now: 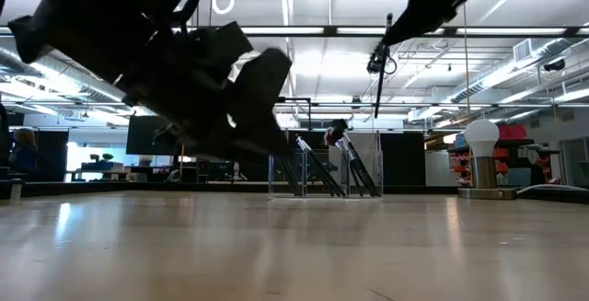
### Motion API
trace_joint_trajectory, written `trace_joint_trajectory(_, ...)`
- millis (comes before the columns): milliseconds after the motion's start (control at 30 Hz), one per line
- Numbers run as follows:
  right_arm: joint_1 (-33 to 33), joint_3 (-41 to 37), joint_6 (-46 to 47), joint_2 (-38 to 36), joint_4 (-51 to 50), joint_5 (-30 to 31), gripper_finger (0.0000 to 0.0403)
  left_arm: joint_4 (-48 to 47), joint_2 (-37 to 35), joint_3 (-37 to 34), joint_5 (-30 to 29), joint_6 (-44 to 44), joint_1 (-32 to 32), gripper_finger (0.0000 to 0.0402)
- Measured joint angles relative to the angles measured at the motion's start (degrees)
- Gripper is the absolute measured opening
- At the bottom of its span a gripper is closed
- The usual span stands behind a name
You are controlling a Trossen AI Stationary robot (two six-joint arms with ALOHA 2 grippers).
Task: Put items in baskets/containers
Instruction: Put the black eyeshadow brush into the transparent organizer
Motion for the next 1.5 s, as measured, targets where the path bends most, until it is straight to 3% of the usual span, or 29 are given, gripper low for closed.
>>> trace_joint_trajectory(233, -8.95, 1.30, -4.42, 5.43, 0.06, -8.20, 0.0000, 3.20, -0.02, -1.06, -0.44, -0.10, 0.95, 0.0209)
trace_joint_trajectory(567, -16.36, 1.30, -7.14, 15.26, 2.34, -15.04, 0.0003, 3.47, -0.02, -1.08, -0.55, 0.04, 0.94, 0.0209)
trace_joint_trajectory(867, -22.17, 1.30, -4.97, 18.90, 2.67, -23.37, 0.0005, 3.48, -0.02, -1.08, -0.55, 0.03, 0.94, 0.0209)
trace_joint_trajectory(1067, -25.24, 1.32, -4.07, 20.60, 3.64, -25.04, 0.0010, 3.52, -0.02, -1.08, -0.56, -0.15, 0.94, 0.0209)
trace_joint_trajectory(1233, -26.43, 1.32, -4.52, 21.03, 4.62, -25.04, 0.0042, 3.83, -0.02, -1.08, -0.58, -0.15, 0.94, 0.0209)
trace_joint_trajectory(1500, -28.21, 1.32, -5.23, 20.51, 7.23, -20.73, 0.0142, 4.17, 0.00, -1.08, -0.58, -0.15, 0.94, 0.0209)
